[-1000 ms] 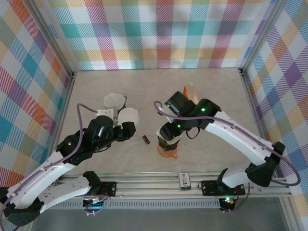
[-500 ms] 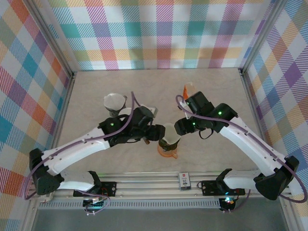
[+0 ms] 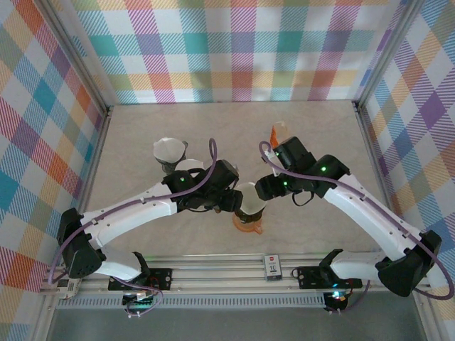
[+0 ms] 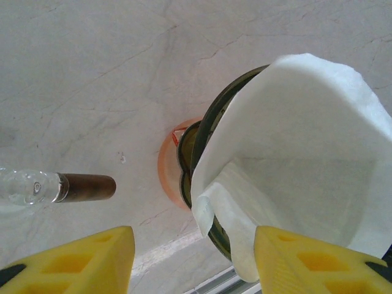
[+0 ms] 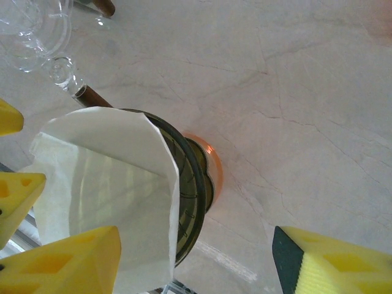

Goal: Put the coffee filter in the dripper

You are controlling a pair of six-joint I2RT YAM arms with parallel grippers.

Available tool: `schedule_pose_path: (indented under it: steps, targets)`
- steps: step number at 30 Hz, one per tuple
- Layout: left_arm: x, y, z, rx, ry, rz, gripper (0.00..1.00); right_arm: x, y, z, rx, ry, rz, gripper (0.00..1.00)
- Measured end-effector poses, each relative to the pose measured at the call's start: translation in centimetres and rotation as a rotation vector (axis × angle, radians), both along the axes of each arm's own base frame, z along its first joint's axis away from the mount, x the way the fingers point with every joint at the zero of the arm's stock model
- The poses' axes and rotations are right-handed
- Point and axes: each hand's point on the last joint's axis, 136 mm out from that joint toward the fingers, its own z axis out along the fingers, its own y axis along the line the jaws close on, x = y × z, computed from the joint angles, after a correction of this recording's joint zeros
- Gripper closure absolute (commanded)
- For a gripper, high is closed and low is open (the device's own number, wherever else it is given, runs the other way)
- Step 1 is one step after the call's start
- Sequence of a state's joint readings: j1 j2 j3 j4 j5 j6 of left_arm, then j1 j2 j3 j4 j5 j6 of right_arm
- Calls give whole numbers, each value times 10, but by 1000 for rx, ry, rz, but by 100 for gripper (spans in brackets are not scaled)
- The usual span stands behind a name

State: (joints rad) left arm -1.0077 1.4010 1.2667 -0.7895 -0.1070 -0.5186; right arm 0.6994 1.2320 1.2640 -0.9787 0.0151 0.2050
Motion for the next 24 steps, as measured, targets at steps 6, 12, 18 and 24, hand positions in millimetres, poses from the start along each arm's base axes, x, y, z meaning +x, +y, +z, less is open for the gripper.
schedule_pose_path:
  steps: [6,12,18,24]
  targets:
    - [1,2,-3,15,0,5,49,4,12,-13,-2,43,27,29]
    - [2,2,-5,23,0,8,48,7,27,-26,3,76,64,26]
    - [2,2,-5,23,-2,9,48,4,33,-49,-29,117,90,26]
    - [2,2,-5,23,-2,10,48,2,31,-71,-58,158,90,26]
